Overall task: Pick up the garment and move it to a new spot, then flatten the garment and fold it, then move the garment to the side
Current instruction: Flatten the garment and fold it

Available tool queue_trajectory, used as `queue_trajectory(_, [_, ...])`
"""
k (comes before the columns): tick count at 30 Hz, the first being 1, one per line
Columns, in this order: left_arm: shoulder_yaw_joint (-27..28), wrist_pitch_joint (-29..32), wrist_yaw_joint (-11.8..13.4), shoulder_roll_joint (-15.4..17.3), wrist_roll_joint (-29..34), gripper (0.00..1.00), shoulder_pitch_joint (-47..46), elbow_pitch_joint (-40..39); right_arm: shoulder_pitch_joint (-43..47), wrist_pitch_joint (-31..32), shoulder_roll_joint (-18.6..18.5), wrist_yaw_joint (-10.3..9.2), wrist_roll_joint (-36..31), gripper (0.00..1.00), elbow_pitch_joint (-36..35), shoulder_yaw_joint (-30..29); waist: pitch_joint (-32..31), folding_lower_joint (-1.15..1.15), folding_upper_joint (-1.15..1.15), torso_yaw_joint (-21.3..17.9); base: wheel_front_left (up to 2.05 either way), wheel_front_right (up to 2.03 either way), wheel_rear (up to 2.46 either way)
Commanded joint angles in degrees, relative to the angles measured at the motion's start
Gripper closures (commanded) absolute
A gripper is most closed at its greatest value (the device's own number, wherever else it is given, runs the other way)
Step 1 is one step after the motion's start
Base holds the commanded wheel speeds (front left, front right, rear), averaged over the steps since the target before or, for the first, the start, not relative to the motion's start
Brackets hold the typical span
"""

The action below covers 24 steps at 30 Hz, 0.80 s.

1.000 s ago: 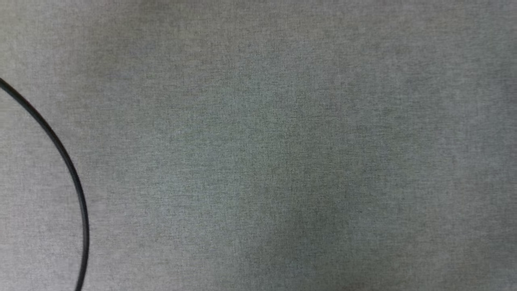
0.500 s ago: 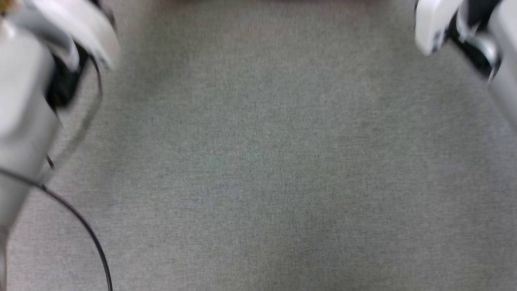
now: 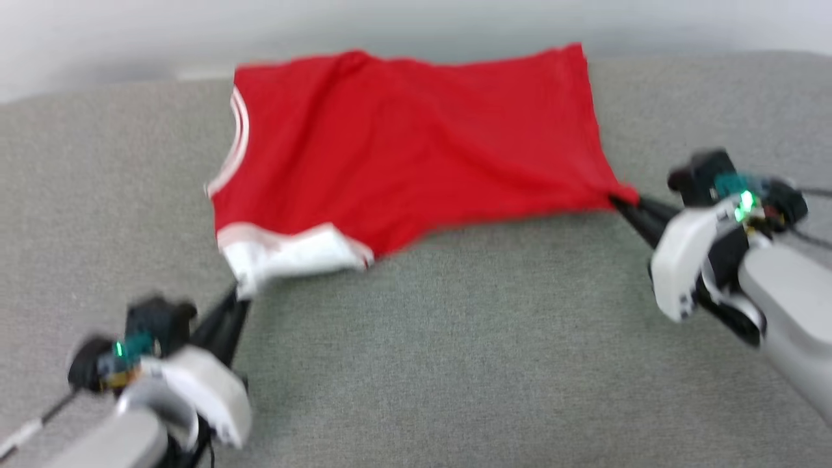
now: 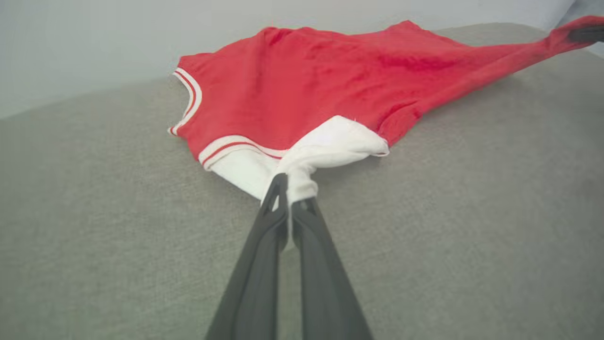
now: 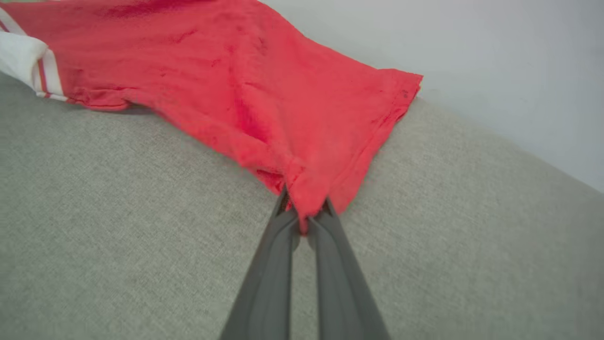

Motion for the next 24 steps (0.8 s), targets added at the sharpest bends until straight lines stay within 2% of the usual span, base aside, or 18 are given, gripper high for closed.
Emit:
queue_trajectory(1, [-0.2, -0.1, 1.6, 0.9, -0.9, 1.0, 3.3, -2.2, 2.7, -0.5, -1.4, -0.04, 1.0, 1.0, -1.1, 0.2, -2.7, 0.01, 0.0, -0.2, 0.0, 0.0, 0.0])
queue_trajectory(6, [-0.2, -0.6, 6.7, 3.0, -4.2, 1.0, 13.8, -8.9, 10.6, -0.4, -5.7, -0.04, 2.9, 1.0, -5.1, 1.0, -5.8, 0.01, 0.0, -0.6, 0.0, 0.0, 0.0])
queue_trajectory(10, [-0.4, -0.9, 9.4, 4.1, -6.3, 1.0, 20.6, -12.6, 17.2, -0.5, -8.5, -0.04, 4.2, 1.0, -8.4, 0.7, -7.9, 0.01, 0.0, -0.5, 0.0, 0.0, 0.0])
queue_trajectory(16, [-2.0, -1.0, 11.3, 4.8, -7.7, 1.0, 27.4, -14.9, 26.9, 0.0, -11.6, -0.04, 4.3, 1.0, -13.2, -1.6, -10.3, 0.01, 0.0, -0.2, 0.0, 0.0, 0.0])
queue_trajectory(24, [-3.5, 0.0, 11.8, 6.1, -9.9, 1.0, 32.3, -15.9, 36.1, 2.3, -13.6, -0.04, 2.7, 1.0, -18.6, -7.4, -12.5, 0.01, 0.0, -0.5, 0.0, 0.0, 0.0])
